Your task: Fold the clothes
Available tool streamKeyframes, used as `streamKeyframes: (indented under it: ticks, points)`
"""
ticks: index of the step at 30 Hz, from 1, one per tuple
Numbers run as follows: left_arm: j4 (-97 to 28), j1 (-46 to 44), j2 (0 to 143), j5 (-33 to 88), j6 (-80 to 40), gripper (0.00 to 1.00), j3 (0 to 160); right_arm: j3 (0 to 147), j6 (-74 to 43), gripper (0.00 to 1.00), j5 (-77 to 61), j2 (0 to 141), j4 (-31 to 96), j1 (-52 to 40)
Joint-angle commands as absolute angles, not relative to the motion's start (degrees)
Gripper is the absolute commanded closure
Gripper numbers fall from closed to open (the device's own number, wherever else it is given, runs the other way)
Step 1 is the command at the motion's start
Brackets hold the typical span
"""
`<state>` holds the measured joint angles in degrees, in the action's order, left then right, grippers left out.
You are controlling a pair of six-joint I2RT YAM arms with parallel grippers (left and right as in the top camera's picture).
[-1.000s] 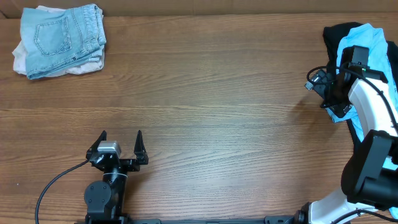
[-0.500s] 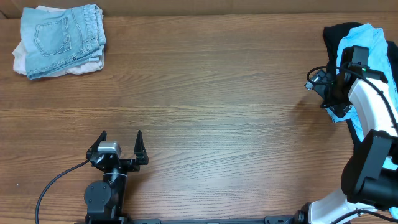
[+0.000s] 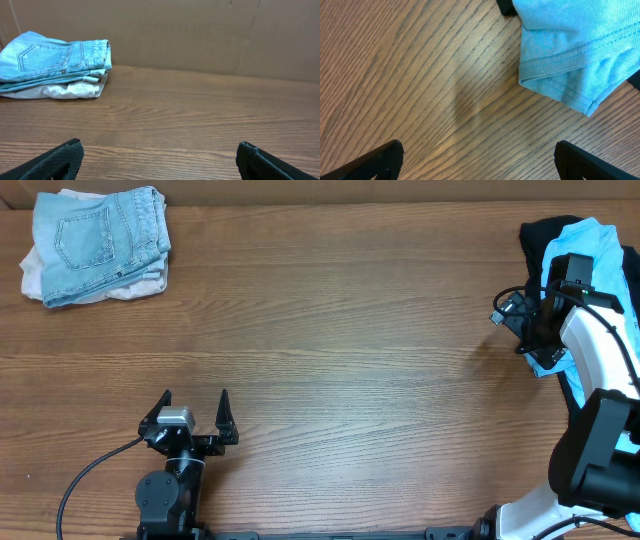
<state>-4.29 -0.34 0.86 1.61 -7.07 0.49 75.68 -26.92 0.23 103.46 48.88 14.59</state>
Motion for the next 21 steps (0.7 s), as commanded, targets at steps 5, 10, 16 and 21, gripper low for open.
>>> streamKeyframes:
  ticks: [5, 10, 16, 21]
  points:
    - [-4.4, 0.0, 0.3, 1.1, -6.0, 0.00, 0.3, 76.9, -26.5, 0.00, 1.9, 102.3, 48.6, 14.5]
    - [-4.4, 0.0, 0.3, 1.1, -6.0, 0.00, 0.3, 76.6, -26.8, 0.00, 2.3, 96.3, 48.2, 14.1]
    - [-4.4, 0.0, 0.3, 1.1, -6.0, 0.00, 0.3, 68.2, -26.5, 0.00, 4.1, 82.5, 40.5, 10.3]
    - [-4.4, 0.0, 0.3, 1.1, -6.0, 0.00, 0.3, 52.1, -26.6, 0.00, 5.4, 68.9, 26.9, 6.4]
